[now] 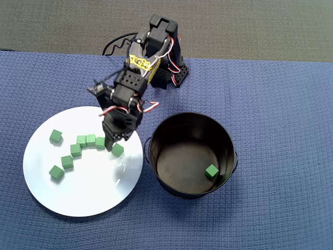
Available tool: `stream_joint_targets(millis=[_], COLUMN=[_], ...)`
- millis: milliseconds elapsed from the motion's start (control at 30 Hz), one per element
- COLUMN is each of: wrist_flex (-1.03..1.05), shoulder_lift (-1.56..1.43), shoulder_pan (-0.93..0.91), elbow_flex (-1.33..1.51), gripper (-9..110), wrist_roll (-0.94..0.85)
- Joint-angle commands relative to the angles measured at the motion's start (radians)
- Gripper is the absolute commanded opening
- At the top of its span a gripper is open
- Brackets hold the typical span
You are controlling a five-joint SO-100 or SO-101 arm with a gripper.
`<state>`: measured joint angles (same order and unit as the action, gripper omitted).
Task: Pick up the green cubes from the white plate and place them in the black recipient
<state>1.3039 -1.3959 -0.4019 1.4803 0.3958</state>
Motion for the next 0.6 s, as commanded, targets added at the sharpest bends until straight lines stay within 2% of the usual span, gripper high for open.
stream_joint_targets(millis=[0,100,567], wrist_flex=[0.002,-0.012,-0.011], shoulder_lift=[0.015,0.025,0.132], shoulder_pan=[0.035,0.037,-0.014], elbow_flex=[-0.063,-0.060,-0.078], gripper=[19,21,19], wrist_roll=[-0.066,-0.169,-0.213])
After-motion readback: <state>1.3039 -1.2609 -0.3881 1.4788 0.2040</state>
